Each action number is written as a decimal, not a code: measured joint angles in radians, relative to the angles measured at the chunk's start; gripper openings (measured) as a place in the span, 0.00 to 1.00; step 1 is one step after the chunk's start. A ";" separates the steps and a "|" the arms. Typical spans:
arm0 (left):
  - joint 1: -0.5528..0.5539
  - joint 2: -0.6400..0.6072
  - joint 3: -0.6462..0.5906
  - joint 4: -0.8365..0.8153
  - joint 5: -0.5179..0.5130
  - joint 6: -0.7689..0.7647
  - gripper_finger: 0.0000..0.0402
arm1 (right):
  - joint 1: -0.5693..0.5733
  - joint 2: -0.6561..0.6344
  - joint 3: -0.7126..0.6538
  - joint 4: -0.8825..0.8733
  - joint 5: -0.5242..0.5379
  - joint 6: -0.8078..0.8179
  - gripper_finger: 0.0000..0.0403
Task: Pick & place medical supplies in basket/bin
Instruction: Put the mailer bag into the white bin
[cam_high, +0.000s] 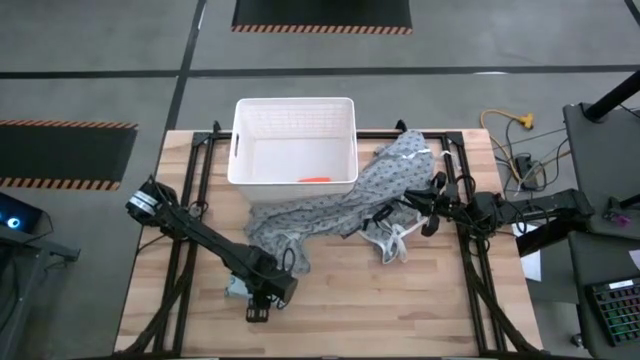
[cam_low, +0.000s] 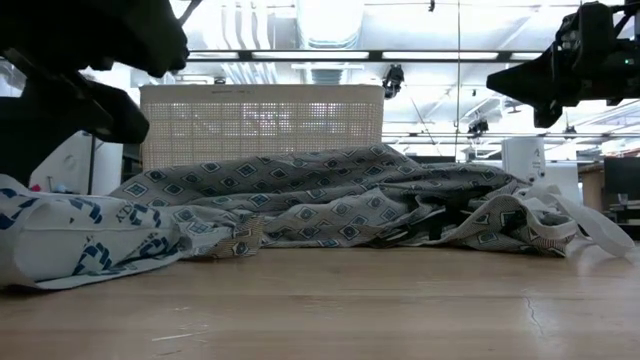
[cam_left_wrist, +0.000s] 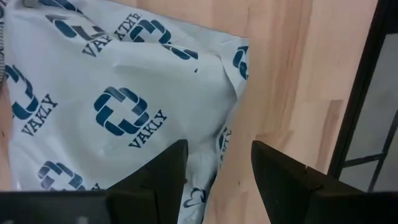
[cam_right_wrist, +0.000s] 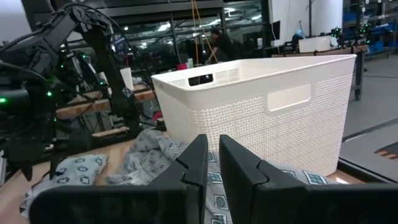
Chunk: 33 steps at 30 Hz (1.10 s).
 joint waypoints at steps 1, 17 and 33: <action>0.000 0.000 0.006 -0.009 0.000 -0.003 0.41 | 0.000 0.000 0.000 0.000 0.000 0.000 0.08; -0.027 -0.003 0.086 -0.125 -0.039 -0.025 0.40 | 0.000 0.000 0.000 0.000 0.001 0.000 0.08; -0.051 -0.011 -0.070 0.029 -0.097 -0.071 0.40 | 0.000 0.000 0.000 0.000 0.001 0.004 0.08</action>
